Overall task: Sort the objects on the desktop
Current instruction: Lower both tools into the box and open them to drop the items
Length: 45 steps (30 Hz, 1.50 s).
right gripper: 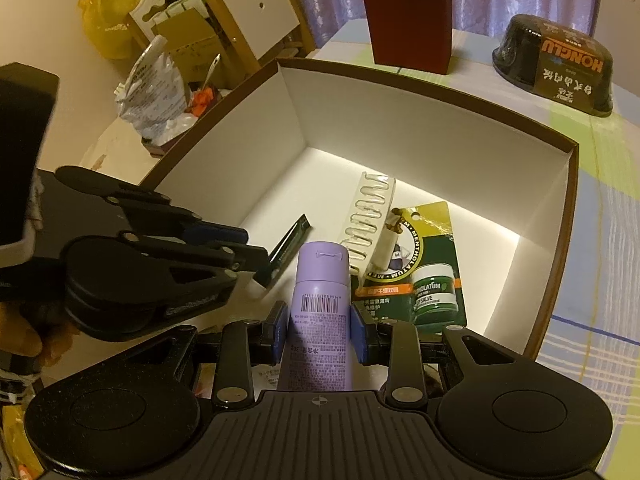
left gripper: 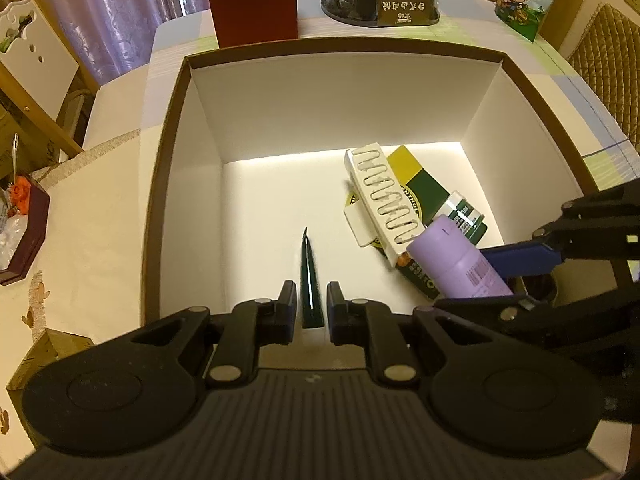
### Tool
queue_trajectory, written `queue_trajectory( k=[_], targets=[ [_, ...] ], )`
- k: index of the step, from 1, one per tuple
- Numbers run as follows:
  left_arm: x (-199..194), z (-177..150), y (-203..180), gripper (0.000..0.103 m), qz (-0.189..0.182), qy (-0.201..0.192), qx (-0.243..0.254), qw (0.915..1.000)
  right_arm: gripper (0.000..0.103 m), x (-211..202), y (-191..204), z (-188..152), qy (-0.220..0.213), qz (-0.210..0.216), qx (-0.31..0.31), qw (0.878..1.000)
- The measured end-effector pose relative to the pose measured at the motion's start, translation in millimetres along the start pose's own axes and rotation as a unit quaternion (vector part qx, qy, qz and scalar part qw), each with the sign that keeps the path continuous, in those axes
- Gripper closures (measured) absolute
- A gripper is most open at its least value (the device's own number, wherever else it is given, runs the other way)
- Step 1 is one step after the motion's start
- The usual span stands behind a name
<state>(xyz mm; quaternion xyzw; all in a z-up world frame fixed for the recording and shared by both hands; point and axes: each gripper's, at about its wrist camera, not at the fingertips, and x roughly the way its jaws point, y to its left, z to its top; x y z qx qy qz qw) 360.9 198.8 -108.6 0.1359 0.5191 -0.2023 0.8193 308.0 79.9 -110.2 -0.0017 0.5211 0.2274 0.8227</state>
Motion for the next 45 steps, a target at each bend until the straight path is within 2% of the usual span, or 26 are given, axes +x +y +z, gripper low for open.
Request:
queue_trajectory(
  k=[27, 31, 32, 33, 34, 40, 45],
  targets=[
    [-15.9, 8.4, -6.0, 0.091, 0.01, -0.018, 0.0, 0.9998, 0.071, 10.6, 0.7, -1.2, 0.003, 0.0, -0.019, 1.0],
    [-17.8, 9.3, -5.6, 0.091, 0.012, -0.021, -0.002, 0.9997, 0.071, 14.7, 3.5, -0.7, 0.007, 0.016, -0.031, 0.999],
    [-18.0, 9.5, -5.7, 0.091, 0.012, -0.021, -0.002, 0.9997, 0.056, 14.8, 4.5, -0.9, 0.005, 0.015, -0.033, 0.999],
    [-18.1, 9.3, -5.7, 0.091, 0.012, -0.021, -0.002, 0.9997, 0.026, 13.2, 5.3, -1.6, -0.003, 0.011, -0.035, 0.999],
    [-18.3, 9.0, -5.8, 0.091, 0.012, -0.021, -0.003, 0.9997, 0.02, 11.0, 6.2, -2.3, -0.01, 0.011, -0.039, 0.999],
    [-19.6, 5.5, -7.0, 0.09, 0.011, -0.02, -0.003, 0.9997, 0.02, 1.1, 7.7, -2.7, -0.011, 0.01, -0.046, 0.999],
    [-22.9, 1.9, -8.5, 0.086, 0.014, -0.021, -0.002, 0.9997, 0.02, -6.2, 7.8, -6.4, -0.004, 0.013, -0.057, 0.998]
  ],
)
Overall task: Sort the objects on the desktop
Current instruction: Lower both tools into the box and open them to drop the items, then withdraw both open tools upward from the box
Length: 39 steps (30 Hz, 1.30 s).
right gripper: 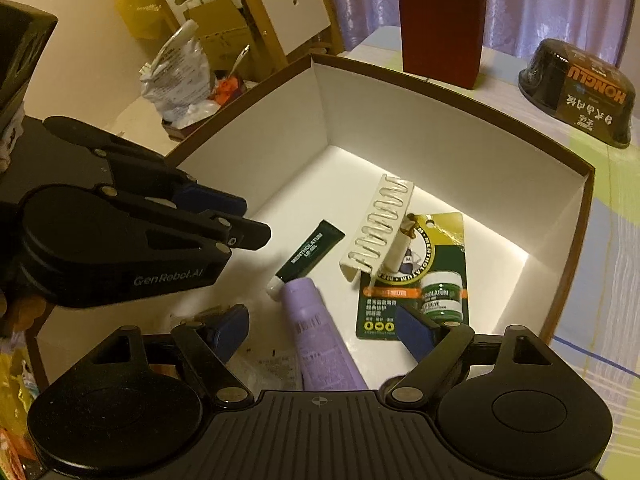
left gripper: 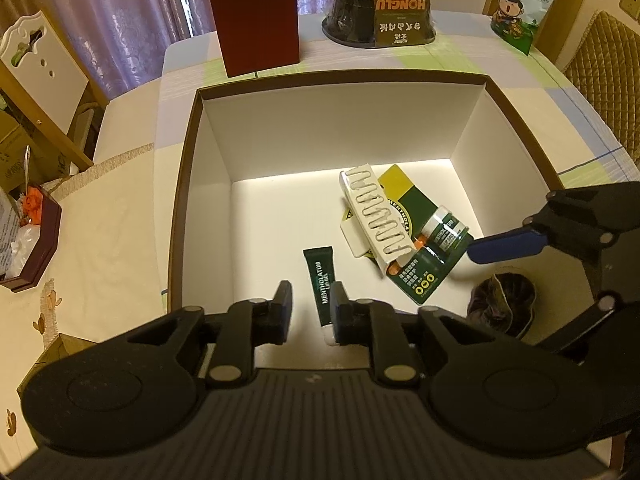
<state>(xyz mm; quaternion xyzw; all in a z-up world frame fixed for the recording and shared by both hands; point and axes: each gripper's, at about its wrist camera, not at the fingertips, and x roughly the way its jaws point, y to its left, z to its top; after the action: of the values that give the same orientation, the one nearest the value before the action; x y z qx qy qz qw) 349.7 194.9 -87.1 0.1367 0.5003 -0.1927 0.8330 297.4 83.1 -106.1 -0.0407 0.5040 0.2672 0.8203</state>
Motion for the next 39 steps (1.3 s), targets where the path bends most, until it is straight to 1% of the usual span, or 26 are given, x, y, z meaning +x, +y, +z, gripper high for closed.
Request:
queue_trajectory(
  k=[4, 6, 8, 13, 16, 24, 31, 35, 39],
  targets=[
    [-2.8, -2.1, -1.3, 0.085, 0.003, 0.0, 0.001, 1.0, 0.02, -4.2, 5.3, -1.7, 0.005, -0.003, -0.01, 1.0],
    [-5.2, -3.3, -2.1, 0.084, 0.003, -0.001, 0.0, 1.0, 0.02, -5.5, 8.7, -2.9, 0.01, -0.007, -0.016, 1.0],
    [-8.1, -4.7, -3.2, 0.079, 0.004, -0.003, 0.001, 1.0, 0.02, -6.9, 11.1, -4.5, 0.012, -0.008, -0.018, 1.0],
    [-14.8, -8.8, -6.5, 0.077, 0.006, -0.006, 0.005, 1.0, 0.02, -11.6, 15.9, -8.3, 0.013, -0.018, -0.025, 0.999],
    [-19.1, -10.5, -8.1, 0.071, 0.008, -0.009, 0.004, 0.9999, 0.02, -15.7, 17.9, -9.8, 0.011, -0.022, -0.026, 0.999],
    [-31.9, -14.1, -13.2, 0.063, 0.013, -0.019, 0.006, 0.9997, 0.02, -29.5, 21.2, -15.2, 0.006, -0.035, -0.018, 0.999],
    [-42.9, -17.9, -17.4, 0.052, 0.022, -0.024, 0.003, 0.9995, 0.02, -41.4, 22.1, -18.5, -0.004, -0.044, -0.013, 0.999],
    [-51.4, -20.1, -19.3, 0.042, 0.029, -0.029, 0.002, 0.9992, 0.02, -49.5, 25.7, -20.7, -0.01, -0.054, -0.019, 0.998],
    [-61.3, -23.1, -23.2, 0.039, 0.036, -0.034, 0.003, 0.9988, 0.02, -58.1, 29.5, -23.6, -0.014, -0.059, -0.023, 0.998]
  ],
)
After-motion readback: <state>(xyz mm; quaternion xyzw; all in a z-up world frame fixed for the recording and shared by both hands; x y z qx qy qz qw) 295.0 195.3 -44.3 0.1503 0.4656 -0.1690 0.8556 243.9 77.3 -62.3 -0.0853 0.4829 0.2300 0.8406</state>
